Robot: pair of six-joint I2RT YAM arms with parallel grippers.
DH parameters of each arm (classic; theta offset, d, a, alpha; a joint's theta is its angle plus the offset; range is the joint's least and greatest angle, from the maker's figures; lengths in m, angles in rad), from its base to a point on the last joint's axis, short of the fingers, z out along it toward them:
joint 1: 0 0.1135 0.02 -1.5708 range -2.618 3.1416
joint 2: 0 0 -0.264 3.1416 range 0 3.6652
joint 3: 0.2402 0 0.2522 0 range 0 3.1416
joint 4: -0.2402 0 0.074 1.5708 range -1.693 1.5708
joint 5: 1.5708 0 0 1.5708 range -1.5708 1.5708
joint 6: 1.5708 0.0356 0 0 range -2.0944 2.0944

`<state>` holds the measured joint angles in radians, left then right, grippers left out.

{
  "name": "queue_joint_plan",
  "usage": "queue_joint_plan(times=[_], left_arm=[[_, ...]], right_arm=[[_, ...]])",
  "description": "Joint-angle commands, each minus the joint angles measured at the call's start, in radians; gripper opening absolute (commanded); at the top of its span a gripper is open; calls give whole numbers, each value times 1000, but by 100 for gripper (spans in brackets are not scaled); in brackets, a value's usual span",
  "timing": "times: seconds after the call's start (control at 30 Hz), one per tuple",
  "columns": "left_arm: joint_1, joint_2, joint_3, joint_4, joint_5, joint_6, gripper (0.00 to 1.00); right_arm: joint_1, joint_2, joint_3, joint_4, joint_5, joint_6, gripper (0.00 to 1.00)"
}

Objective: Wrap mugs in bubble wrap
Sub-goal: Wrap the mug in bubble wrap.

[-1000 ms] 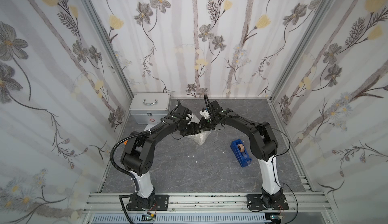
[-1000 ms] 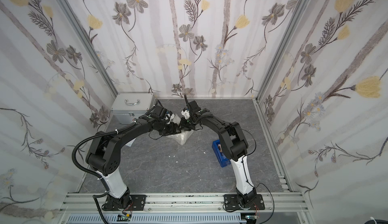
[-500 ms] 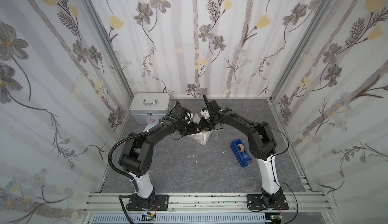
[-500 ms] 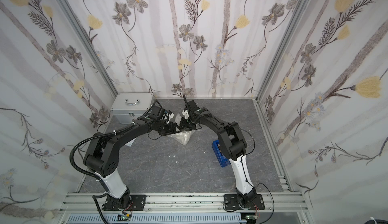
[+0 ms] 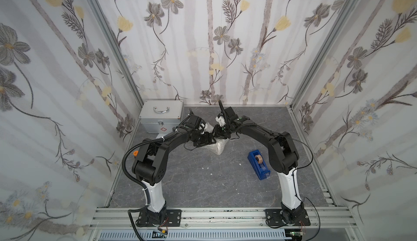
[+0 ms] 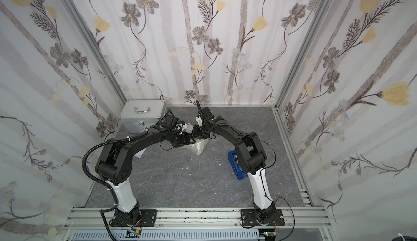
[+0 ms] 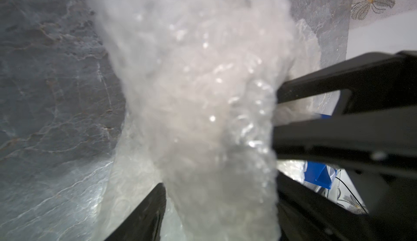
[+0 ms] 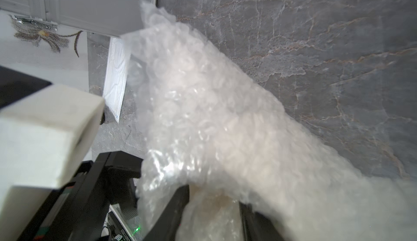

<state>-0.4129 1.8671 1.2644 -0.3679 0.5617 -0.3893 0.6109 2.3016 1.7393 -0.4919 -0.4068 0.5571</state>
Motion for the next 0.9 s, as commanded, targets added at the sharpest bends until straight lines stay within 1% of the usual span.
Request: queue_joint_plan(times=[0.0, 0.23, 0.37, 0.43, 0.47, 0.53, 0.6, 0.63, 0.73, 0.87], left_arm=[[0, 30, 14, 3, -160, -34, 69], [-1, 44, 39, -20, -161, -37, 68], [-1, 45, 45, -26, -157, -35, 68], [-1, 45, 48, -28, -155, -34, 68], [-1, 45, 47, -29, -153, -35, 68], [-3, 43, 49, -31, -152, -36, 68], [-3, 36, 52, -32, -143, -36, 68], [-3, 29, 52, -28, -134, -39, 68], [-3, -18, 50, -16, -108, -56, 68], [11, -91, 65, -30, -112, -77, 69]], right_arm=[[10, -21, -23, 26, -45, 18, 41], [-1, -100, -122, 126, -32, 52, 44], [-12, -102, -150, 154, -37, 60, 44], [-14, -92, -152, 154, -32, 62, 39], [-14, -84, -152, 154, -29, 62, 31], [-13, -66, -148, 150, -19, 60, 22], [-12, -34, -129, 123, -7, 47, 6], [-8, -20, -119, 107, 8, 36, 0], [1, 23, -90, 57, 45, 7, 0], [20, 64, -43, -7, 116, -31, 0]])
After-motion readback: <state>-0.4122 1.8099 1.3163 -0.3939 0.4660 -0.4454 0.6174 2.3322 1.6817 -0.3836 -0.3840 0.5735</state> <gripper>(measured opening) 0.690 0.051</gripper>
